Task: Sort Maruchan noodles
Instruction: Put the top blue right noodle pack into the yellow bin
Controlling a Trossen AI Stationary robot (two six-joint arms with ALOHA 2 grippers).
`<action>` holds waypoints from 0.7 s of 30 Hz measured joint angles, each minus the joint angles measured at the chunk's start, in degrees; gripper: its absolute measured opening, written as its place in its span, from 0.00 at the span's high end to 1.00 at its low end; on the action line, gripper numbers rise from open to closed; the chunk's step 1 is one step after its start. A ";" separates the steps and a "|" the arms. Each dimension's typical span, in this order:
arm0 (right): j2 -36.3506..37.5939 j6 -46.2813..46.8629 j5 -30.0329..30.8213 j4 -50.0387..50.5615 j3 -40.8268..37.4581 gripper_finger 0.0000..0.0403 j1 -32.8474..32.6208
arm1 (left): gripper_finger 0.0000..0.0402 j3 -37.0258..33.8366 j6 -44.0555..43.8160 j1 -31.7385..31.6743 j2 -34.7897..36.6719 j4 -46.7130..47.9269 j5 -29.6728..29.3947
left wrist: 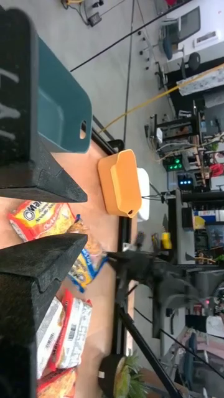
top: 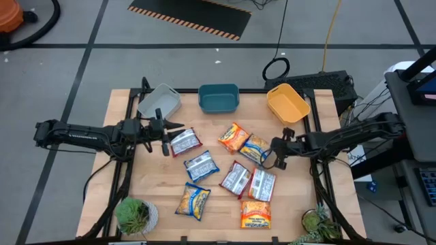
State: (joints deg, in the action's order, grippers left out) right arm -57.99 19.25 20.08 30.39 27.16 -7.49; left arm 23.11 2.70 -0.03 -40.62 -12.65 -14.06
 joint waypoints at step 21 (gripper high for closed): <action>1.17 -24.47 31.37 -7.55 10.49 1.00 0.02 | 0.76 0.00 -10.63 1.03 -0.02 11.86 0.02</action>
State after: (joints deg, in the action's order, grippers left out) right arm -56.82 -5.23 51.46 22.84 37.65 -7.46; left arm 23.11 -7.93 0.99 -40.64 -0.79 -14.04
